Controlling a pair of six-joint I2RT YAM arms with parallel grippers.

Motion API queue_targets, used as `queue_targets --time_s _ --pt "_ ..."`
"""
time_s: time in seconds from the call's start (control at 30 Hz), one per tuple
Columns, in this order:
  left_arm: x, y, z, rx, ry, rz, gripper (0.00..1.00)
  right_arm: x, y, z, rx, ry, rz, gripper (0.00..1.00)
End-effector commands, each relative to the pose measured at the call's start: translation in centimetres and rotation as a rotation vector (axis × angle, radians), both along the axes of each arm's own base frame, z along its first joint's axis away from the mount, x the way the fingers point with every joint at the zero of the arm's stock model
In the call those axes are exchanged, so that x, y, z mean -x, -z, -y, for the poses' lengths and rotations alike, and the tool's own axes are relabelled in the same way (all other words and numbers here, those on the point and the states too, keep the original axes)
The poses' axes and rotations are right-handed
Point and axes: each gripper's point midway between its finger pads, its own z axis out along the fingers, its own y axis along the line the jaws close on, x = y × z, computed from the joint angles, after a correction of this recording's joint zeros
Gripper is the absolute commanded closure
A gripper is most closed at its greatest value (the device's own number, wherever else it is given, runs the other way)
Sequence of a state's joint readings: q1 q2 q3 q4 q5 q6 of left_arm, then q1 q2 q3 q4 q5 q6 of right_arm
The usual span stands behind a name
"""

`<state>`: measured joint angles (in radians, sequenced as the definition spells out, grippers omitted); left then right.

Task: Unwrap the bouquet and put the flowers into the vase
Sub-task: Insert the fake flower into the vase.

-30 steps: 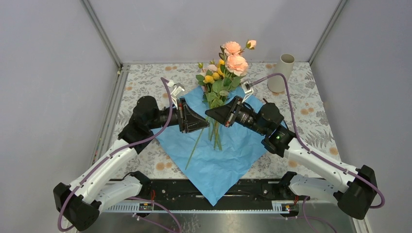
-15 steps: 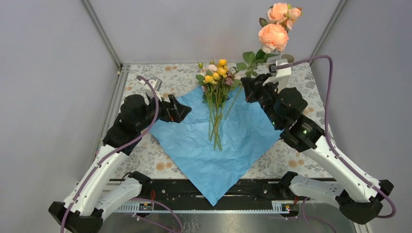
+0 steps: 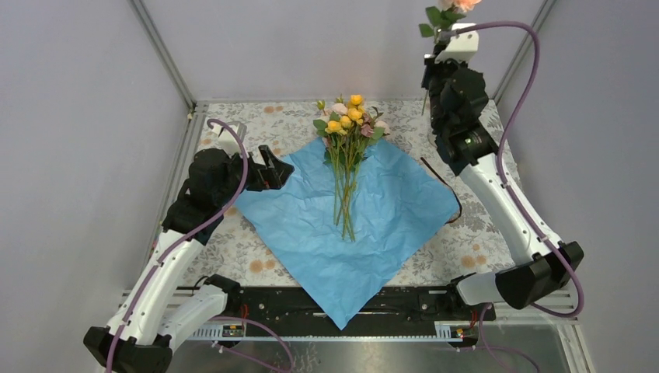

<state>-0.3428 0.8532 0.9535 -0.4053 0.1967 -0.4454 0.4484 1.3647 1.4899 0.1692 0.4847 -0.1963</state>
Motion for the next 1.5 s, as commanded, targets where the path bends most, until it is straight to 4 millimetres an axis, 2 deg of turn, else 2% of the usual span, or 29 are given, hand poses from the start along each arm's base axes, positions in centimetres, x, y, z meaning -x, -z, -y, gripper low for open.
queue_targets --time_s 0.0,0.13,0.3,0.5,0.8,1.0,1.23,1.47 --pt "-0.7 -1.0 -0.9 -0.003 -0.055 0.038 0.02 0.0 -7.8 3.9 -0.026 0.098 0.225 1.00" --pt "-0.8 -0.8 -1.0 -0.006 -0.059 0.034 0.02 -1.6 -8.8 6.6 -0.039 0.162 0.248 1.00" --pt "-1.1 -0.5 -1.1 -0.013 -0.063 0.027 0.02 -3.5 -9.0 8.8 -0.062 0.189 0.253 1.00" --pt "-1.5 0.5 -0.5 -0.001 -0.035 -0.016 0.02 -5.6 -8.1 11.6 -0.100 0.225 0.244 1.00" --pt "-2.1 1.5 0.1 0.015 -0.011 -0.054 0.02 -8.2 -5.8 13.5 -0.097 0.248 0.188 1.00" --pt "-2.4 2.0 0.0 0.016 -0.015 -0.068 0.03 -9.4 -3.0 14.4 -0.101 0.267 0.148 1.00" --pt "-2.9 2.8 0.0 0.016 -0.019 -0.096 0.03 -11.4 1.9 15.9 -0.135 0.275 0.067 1.00" --pt "-3.1 3.3 0.1 0.022 -0.013 -0.116 0.03 -12.5 6.9 15.4 -0.171 0.249 -0.016 1.00"
